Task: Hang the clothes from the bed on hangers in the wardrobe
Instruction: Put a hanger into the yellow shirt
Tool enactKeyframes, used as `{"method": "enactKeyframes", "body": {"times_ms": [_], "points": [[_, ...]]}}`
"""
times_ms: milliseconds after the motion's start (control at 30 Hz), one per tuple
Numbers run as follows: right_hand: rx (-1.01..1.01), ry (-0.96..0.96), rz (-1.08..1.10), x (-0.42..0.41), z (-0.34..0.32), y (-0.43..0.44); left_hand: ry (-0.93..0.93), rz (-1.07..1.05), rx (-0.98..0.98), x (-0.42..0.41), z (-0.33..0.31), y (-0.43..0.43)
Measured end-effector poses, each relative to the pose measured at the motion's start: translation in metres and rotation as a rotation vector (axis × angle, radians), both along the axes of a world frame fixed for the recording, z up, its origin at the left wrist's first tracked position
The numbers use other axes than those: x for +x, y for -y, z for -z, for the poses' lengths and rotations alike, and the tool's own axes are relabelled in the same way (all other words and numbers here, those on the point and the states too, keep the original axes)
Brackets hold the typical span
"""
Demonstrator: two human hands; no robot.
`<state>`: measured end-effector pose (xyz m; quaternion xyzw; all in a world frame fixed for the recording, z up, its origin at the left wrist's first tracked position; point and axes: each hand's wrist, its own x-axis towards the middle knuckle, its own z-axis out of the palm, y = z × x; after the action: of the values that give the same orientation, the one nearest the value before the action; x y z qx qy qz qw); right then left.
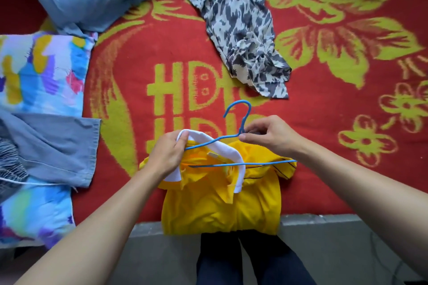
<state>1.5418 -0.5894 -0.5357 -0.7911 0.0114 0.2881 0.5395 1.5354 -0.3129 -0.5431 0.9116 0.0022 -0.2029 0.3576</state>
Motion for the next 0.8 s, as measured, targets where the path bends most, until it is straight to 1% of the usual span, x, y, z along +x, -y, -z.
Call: {"method": "enactKeyframes", "body": {"times_ms": [133, 167, 233, 267, 333, 367, 400, 467, 500, 567, 633, 700, 733, 800], "points": [[-0.126, -0.005, 0.089, -0.012, 0.012, 0.034, 0.003, -0.111, -0.056, -0.007, 0.005, -0.006], [-0.138, 0.009, 0.131, -0.015, 0.015, 0.036, 0.005, -0.114, -0.079, -0.007, 0.007, -0.001], [-0.092, 0.021, 0.201, -0.018, 0.019, 0.023, 0.005, -0.100, -0.156, -0.008, 0.008, 0.018], [-0.070, 0.020, 0.182, -0.019, 0.019, 0.010, 0.003, -0.103, -0.200, -0.009, 0.007, 0.027], [-0.033, 0.007, 0.058, -0.023, 0.018, -0.017, 0.005, -0.102, -0.253, -0.007, 0.003, 0.040], [-0.013, -0.008, 0.014, -0.025, 0.017, -0.026, 0.004, -0.086, -0.254, -0.005, 0.002, 0.042], [0.005, -0.043, 0.014, -0.027, 0.017, -0.029, -0.006, -0.070, -0.243, -0.004, 0.000, 0.039], [0.028, -0.141, 0.114, -0.028, 0.015, -0.022, -0.042, -0.064, -0.215, -0.005, -0.001, 0.028], [0.008, -0.175, 0.147, -0.028, 0.017, -0.015, -0.070, -0.074, -0.199, -0.007, -0.002, 0.022], [-0.126, -0.229, 0.145, -0.028, 0.025, -0.003, -0.132, -0.080, -0.192, -0.012, -0.005, 0.014], [-0.319, -0.297, 0.076, -0.026, 0.038, 0.002, -0.138, -0.011, -0.180, -0.020, -0.007, 0.013], [-0.466, -0.339, -0.055, -0.020, 0.050, -0.001, -0.075, 0.095, -0.136, -0.026, -0.009, 0.018], [-0.491, -0.347, -0.126, -0.015, 0.052, -0.007, -0.043, 0.135, -0.116, -0.028, -0.008, 0.020], [-0.464, -0.373, -0.261, -0.007, 0.056, -0.021, 0.013, 0.203, -0.078, -0.027, -0.008, 0.023]]}}
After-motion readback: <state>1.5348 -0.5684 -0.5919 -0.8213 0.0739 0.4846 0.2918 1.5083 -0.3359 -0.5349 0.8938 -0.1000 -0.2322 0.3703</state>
